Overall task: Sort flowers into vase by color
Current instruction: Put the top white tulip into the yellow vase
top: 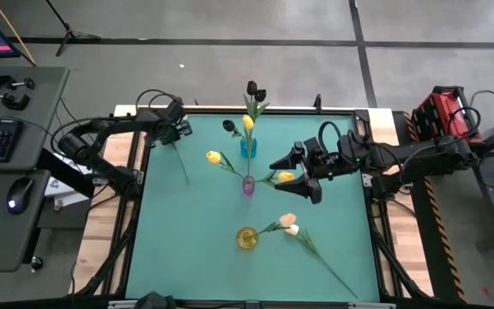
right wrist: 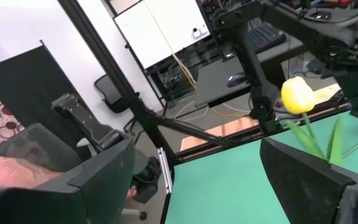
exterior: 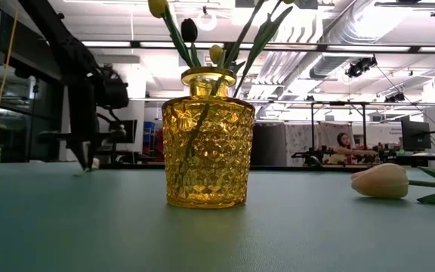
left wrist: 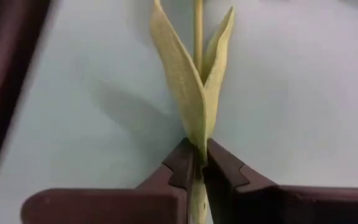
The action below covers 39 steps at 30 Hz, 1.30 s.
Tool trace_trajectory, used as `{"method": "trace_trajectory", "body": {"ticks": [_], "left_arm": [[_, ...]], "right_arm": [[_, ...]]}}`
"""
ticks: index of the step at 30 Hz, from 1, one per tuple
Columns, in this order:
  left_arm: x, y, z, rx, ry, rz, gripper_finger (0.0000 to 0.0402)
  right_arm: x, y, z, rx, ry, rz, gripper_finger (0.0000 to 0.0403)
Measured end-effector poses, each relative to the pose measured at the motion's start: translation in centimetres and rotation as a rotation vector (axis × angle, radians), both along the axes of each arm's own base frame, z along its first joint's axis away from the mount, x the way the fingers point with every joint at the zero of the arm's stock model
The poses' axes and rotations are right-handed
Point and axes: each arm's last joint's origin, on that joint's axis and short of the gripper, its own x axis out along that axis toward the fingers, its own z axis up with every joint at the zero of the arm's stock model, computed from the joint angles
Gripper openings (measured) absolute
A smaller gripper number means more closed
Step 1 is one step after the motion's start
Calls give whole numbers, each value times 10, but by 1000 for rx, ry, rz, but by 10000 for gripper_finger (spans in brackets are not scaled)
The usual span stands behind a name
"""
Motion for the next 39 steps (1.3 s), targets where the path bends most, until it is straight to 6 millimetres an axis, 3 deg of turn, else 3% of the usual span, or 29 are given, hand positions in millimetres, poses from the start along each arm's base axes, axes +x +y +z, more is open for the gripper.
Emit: {"method": "trace_trajectory", "body": {"ticks": [7,15,24,29,34,39], "left_arm": [[11,-17,33,128,-66,-149,3],[11,-50,107,554,-235,-308,1],[0,-112,188,927,-489,-558,0],[-3,-154,230,1087,-819,-840,0],[-1,-195,249,1155,-1102,-1075,0],[19,-235,244,1120,-1149,-1241,0]], "right_arm": [[-1,8,-1,-6,10,34,334],[-2,9,0,-5,3,36,334],[0,1,4,-25,-47,-20,334],[1,-6,4,-25,-47,-59,334],[1,-10,4,-26,-47,-76,334],[2,-11,4,-26,-47,-77,334]]}}
